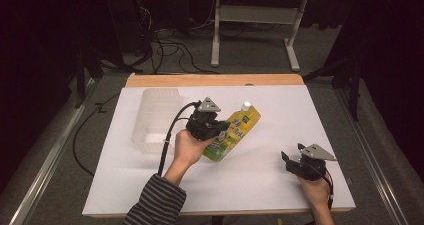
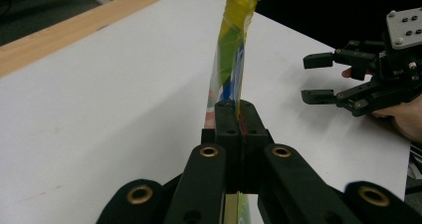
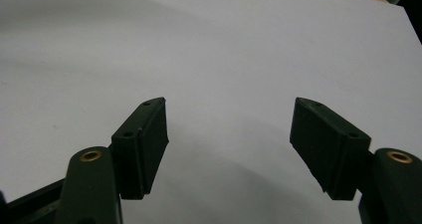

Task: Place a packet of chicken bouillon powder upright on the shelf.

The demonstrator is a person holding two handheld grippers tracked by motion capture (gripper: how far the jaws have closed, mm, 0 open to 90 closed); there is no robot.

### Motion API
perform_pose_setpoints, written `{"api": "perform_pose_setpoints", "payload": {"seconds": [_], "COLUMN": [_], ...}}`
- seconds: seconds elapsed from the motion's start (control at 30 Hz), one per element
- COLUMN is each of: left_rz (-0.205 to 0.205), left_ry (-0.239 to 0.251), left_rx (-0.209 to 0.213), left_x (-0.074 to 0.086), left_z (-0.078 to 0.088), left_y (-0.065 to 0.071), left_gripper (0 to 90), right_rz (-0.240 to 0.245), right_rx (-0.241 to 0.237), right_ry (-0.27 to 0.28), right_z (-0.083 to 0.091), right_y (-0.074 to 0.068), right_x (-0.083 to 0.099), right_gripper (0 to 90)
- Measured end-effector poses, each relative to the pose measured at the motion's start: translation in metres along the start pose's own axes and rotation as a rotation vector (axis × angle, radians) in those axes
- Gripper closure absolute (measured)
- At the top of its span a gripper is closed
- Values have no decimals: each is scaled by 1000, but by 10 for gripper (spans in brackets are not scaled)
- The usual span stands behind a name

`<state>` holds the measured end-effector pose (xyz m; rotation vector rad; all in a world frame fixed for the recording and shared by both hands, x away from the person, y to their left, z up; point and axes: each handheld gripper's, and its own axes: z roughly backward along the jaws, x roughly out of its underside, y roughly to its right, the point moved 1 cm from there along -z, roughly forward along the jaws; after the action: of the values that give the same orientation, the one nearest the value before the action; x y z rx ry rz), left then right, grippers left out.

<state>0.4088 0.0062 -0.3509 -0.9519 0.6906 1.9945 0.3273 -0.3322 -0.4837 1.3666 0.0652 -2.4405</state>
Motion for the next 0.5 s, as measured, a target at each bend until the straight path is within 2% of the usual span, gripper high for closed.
{"api": "perform_pose_setpoints", "payload": {"seconds": [0.37,0.5], "left_rz": [-3,2], "left_ry": [33,34], "left_rx": [-40,-43], "left_x": [2,2], "left_z": [24,29], "left_y": [-11,-14], "left_gripper": [900,900], "right_rz": [2,-2], "right_rx": [4,6], "right_ry": [-1,-4], "right_z": [0,0], "right_y": [0,0], "right_x": [0,0], "right_gripper": [315,315]}}
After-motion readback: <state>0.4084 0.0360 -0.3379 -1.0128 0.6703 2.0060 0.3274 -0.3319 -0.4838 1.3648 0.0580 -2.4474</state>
